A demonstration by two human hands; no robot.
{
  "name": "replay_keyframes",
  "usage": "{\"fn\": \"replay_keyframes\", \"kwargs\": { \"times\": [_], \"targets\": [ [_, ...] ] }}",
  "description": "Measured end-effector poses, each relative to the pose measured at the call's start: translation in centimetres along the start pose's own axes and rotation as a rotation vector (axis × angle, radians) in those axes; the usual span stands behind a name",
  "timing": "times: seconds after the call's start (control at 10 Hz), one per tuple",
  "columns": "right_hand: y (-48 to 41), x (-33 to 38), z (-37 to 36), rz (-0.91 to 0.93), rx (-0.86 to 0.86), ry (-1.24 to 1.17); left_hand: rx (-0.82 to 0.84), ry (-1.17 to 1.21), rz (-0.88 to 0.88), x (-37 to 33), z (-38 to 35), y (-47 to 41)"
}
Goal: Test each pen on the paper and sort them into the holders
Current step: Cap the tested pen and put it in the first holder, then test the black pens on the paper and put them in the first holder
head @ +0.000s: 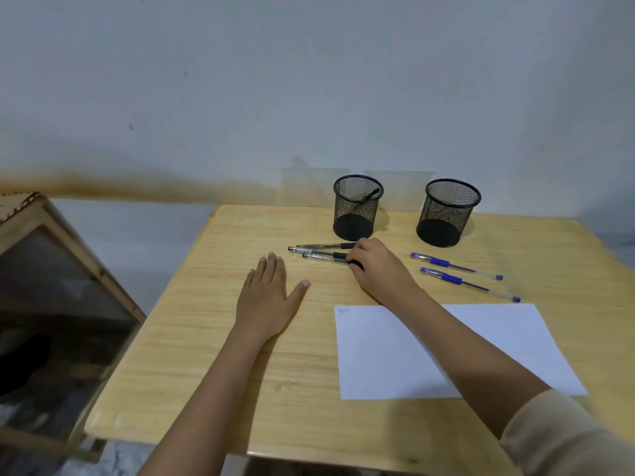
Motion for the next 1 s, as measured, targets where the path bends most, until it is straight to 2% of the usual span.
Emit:
{"fn": "replay_keyframes", "kwargs": {
  "times": [0.1,0.4,0.5,0.6,0.7,0.8,0.9,1.0],
  "targets": [
    [0.2,-0.1,0.0,-0.03,0.016,-0.011,0.0,-0.004,-0.001,0.0,0.0,0.0],
    [-1.4,0.4,0.0,-0.119,0.213,-0.006,0.007,-0.009,-0.008,0.0,0.0,0.1],
    [-0.9,0.8,1.0,-0.259,0.08,-0.324,0.0,0.023,-0.01,0.0,0.2,0.1],
    [0.1,1.1,1.8,-0.41,-0.011,-0.663,0.018,0.186,0.018,-0.1,0.6,-0.2],
    [1.0,1.2,2.5,-0.523,-0.051,-0.993,-0.045,0.696,0.124,-1.7,1.8,1.1],
    [1.5,1.3,3.2,-0.557,-0.1,-1.269,-0.101,1.058,0.145,-4.2,3.3,2.1],
    [2.1,1.6,3.7,-0.556,-0.128,-1.463,-0.132,1.1,0.052,-4.6,4.0,1.5],
    [2.5,1.8,4.3,-0.51,-0.122,-1.501,-0.156,1.172,0.035,-4.6,4.5,1.3]
  ]
}}
Point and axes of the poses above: each hand's wrist, its own y-axis away from the middle knuckle, its own z-axis out of the back of the hand, x = y × z, the point moved 6 cm from there along -y, towards the middle knuckle, and after that the axes turned 8 degrees about -x, right-handed, at the moved point
